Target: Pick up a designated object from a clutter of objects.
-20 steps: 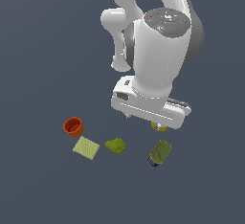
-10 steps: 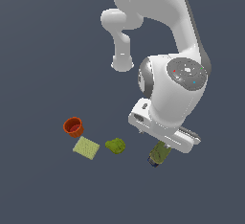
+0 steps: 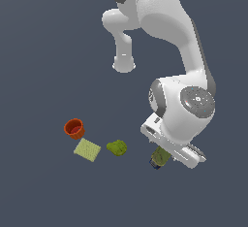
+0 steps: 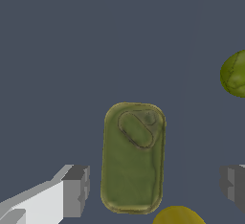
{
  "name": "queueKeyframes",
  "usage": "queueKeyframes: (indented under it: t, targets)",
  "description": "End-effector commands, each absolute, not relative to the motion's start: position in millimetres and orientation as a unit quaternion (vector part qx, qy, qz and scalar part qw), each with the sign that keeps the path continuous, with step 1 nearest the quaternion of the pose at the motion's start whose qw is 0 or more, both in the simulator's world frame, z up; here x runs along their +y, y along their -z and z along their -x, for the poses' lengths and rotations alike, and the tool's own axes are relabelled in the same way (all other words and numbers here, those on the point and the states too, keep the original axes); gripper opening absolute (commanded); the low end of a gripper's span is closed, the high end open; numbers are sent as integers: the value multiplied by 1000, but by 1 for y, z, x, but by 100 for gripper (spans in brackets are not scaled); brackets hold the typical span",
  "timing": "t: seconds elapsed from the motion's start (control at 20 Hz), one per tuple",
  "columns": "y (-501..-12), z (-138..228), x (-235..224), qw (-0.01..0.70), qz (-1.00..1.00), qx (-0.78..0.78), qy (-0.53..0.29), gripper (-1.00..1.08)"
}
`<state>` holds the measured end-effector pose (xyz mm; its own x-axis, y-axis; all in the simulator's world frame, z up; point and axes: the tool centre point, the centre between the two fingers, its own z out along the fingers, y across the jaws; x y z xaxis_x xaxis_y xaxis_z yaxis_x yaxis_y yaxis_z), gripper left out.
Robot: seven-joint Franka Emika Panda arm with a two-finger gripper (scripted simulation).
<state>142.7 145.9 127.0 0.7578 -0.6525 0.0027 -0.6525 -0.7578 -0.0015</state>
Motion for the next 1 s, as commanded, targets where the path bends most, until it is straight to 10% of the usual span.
queueKeyframes:
  t: [0.0,0.95]
  targets:
    - [-118,-144,151,0,933,359,1,100]
    - [-67,-144,157,0,929,370,0,100]
